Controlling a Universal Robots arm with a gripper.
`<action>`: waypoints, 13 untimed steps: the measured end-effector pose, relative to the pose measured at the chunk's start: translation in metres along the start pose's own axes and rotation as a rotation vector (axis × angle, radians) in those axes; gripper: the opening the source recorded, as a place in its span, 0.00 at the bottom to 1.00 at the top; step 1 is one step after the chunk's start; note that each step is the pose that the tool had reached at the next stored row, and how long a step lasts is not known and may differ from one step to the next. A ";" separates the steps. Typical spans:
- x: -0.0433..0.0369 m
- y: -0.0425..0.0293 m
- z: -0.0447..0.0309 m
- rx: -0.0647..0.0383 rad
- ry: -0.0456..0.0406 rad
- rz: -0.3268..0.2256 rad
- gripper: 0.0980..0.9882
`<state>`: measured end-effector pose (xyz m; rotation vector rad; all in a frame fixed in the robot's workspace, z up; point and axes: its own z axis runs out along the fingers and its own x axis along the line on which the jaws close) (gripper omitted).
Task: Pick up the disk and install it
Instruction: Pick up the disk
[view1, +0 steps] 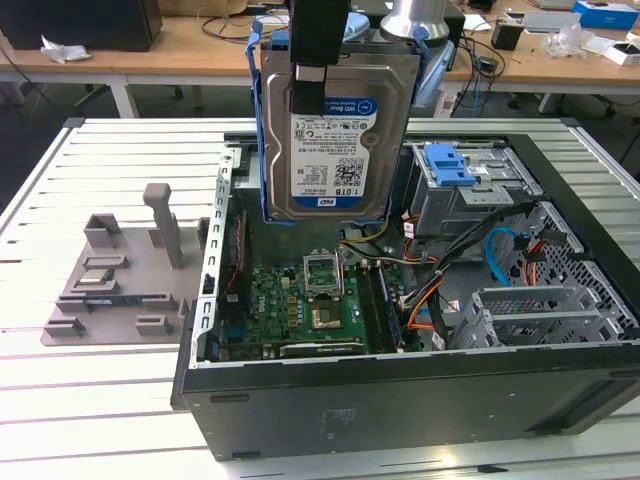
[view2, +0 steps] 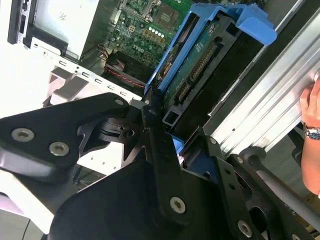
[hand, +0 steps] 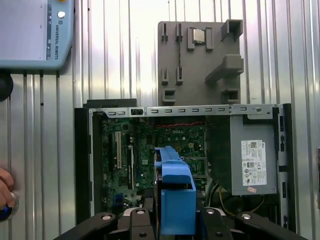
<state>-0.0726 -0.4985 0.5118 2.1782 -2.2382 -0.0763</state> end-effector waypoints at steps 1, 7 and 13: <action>0.0006 0.0000 0.0001 0.000 0.0001 0.000 0.30; 0.0086 -0.0003 0.0009 0.000 0.0001 0.000 0.30; 0.0199 -0.0006 0.0018 0.000 0.0001 0.000 0.30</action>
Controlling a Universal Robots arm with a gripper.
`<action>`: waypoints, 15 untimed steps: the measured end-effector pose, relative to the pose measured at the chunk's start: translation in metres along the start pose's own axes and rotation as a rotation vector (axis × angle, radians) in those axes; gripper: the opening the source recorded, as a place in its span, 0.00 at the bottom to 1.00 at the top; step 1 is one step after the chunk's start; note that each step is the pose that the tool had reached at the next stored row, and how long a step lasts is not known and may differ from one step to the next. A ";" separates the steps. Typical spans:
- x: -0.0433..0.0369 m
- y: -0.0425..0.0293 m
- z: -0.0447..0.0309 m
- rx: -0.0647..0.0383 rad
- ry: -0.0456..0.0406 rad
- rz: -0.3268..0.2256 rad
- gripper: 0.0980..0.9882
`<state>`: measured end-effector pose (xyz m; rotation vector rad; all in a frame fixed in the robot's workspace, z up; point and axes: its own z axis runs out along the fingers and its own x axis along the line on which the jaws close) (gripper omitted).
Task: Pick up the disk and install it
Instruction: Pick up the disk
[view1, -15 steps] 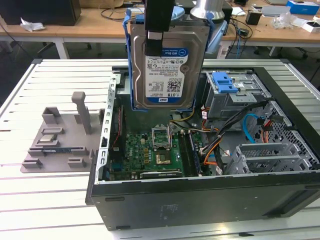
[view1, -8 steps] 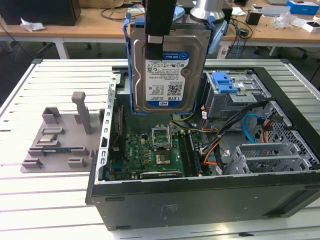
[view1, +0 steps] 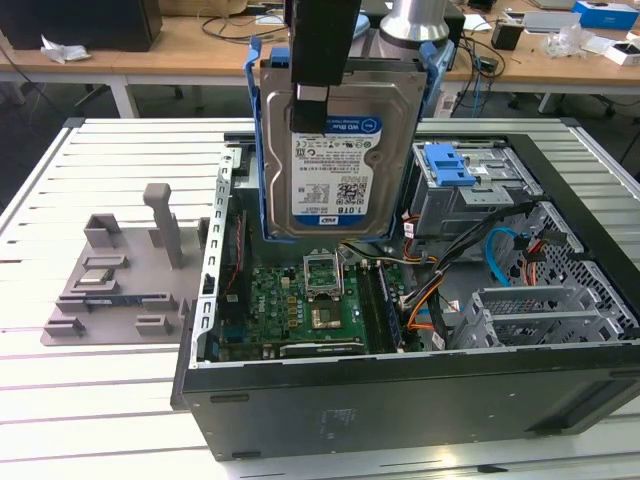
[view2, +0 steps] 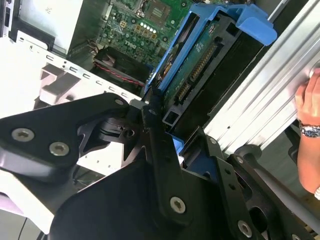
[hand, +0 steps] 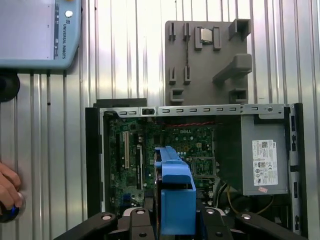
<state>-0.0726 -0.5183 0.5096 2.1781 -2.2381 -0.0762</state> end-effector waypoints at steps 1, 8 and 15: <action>0.0025 -0.0001 0.0002 0.000 0.0000 0.000 0.30; 0.0168 -0.0005 0.0006 0.000 0.0001 0.000 0.30; 0.0200 -0.0126 0.0003 0.000 0.0000 0.000 0.30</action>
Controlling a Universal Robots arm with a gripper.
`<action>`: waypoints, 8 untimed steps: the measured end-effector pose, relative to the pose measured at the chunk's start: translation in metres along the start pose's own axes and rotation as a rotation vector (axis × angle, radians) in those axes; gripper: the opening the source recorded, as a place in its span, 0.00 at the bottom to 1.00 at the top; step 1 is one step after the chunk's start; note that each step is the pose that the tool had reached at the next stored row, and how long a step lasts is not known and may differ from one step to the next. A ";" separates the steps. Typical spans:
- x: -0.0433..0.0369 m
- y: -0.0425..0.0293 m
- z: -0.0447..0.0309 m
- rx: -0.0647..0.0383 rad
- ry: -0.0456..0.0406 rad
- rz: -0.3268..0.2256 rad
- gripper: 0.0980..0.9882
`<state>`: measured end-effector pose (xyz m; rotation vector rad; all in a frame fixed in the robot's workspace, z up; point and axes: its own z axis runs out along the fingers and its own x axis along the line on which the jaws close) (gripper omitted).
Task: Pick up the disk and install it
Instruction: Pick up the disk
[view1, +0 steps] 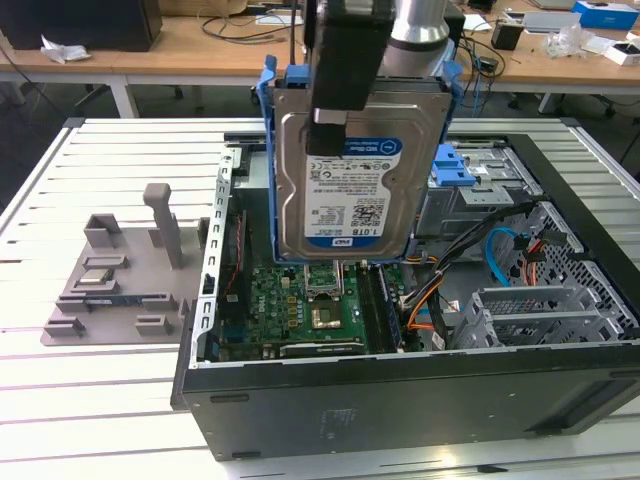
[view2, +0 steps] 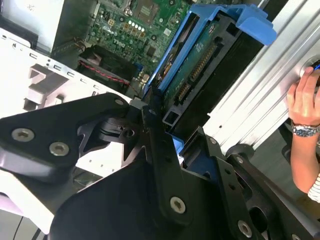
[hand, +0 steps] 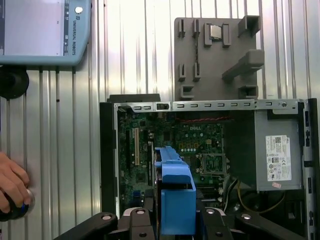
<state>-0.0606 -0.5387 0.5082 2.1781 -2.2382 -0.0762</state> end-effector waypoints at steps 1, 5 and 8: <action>-0.0001 -0.0034 -0.0001 0.000 0.0000 0.000 0.30; -0.0004 -0.0149 -0.0007 0.000 0.0001 0.000 0.30; -0.0006 -0.0245 -0.0011 0.000 0.0000 0.000 0.30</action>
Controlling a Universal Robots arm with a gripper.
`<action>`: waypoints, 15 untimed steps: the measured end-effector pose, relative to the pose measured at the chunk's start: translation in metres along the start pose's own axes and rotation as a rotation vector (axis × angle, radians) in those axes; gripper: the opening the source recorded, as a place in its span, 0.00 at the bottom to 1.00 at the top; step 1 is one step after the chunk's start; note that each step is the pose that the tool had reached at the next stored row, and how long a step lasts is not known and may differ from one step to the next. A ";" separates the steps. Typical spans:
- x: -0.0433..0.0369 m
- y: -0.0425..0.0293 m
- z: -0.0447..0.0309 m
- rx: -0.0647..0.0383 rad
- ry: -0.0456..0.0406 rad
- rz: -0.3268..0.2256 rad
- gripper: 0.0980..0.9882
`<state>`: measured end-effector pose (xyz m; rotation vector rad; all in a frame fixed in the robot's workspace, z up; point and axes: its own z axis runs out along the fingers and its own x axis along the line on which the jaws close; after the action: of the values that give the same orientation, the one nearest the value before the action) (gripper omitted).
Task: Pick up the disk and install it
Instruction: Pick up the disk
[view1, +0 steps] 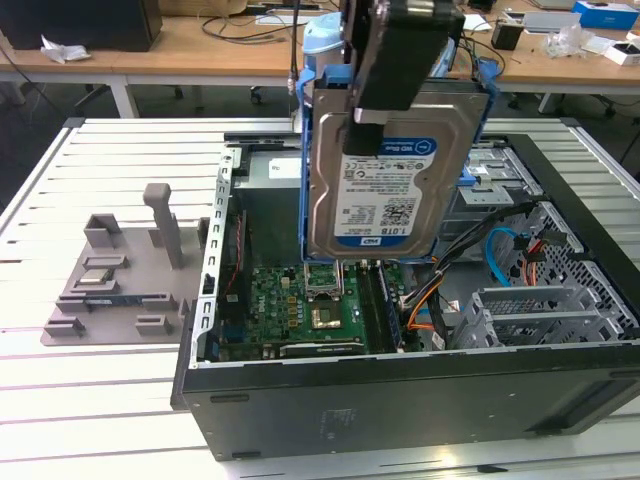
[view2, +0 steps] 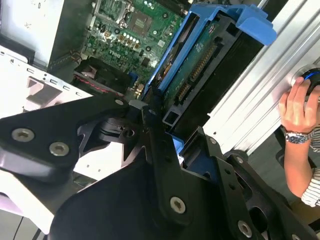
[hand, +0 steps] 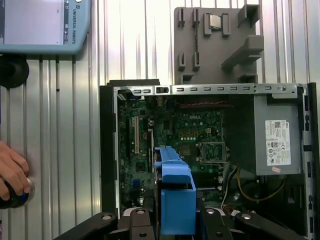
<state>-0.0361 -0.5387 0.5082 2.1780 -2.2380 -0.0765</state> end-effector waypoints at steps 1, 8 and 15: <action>-0.0001 -0.0050 -0.0002 0.000 0.0000 0.000 0.30; -0.0006 -0.0224 -0.0010 -0.001 0.0000 0.000 0.30; -0.0009 -0.0329 -0.0015 -0.001 0.0000 0.000 0.30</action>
<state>-0.0031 -0.5387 0.5082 2.1777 -2.2377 -0.0771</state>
